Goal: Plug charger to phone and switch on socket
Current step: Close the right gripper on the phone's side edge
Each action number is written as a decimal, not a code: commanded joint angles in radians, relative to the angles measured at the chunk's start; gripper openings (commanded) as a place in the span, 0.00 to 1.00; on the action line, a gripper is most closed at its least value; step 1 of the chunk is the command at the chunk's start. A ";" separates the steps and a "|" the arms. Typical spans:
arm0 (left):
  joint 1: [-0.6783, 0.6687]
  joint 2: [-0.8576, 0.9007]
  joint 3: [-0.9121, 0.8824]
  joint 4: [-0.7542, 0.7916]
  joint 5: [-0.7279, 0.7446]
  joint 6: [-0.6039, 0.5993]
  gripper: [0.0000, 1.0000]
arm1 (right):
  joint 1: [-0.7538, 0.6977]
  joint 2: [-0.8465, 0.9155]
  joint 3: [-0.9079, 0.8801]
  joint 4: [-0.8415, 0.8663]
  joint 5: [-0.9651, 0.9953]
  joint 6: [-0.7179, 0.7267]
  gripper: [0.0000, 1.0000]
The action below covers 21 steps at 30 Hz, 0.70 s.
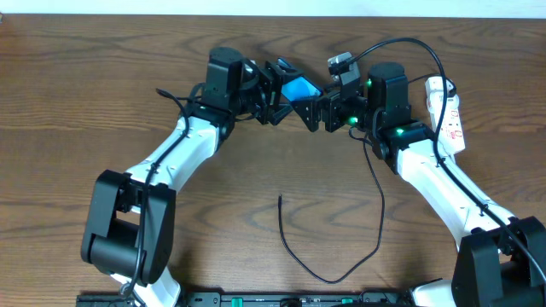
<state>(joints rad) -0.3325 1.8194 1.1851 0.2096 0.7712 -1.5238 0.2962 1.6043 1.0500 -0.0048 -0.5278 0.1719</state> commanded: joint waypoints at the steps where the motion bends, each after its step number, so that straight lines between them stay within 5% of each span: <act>1: -0.028 -0.021 0.027 0.021 0.002 -0.027 0.07 | 0.007 0.000 0.018 0.002 0.026 0.026 0.98; 6: -0.047 -0.021 0.027 0.021 0.002 -0.027 0.07 | 0.007 0.000 0.018 0.001 0.050 0.026 0.93; 10: -0.047 -0.021 0.027 0.022 0.002 -0.027 0.07 | 0.007 0.000 0.018 -0.010 0.051 0.026 0.75; 13: -0.047 -0.021 0.027 0.022 0.002 -0.027 0.07 | 0.007 0.000 0.018 -0.013 0.051 0.026 0.48; 21: -0.047 -0.021 0.027 0.027 0.002 -0.027 0.07 | 0.007 0.000 0.018 -0.019 0.051 0.026 0.32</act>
<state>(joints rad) -0.3790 1.8194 1.1851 0.2195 0.7670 -1.5486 0.2966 1.6043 1.0500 -0.0189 -0.4774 0.2012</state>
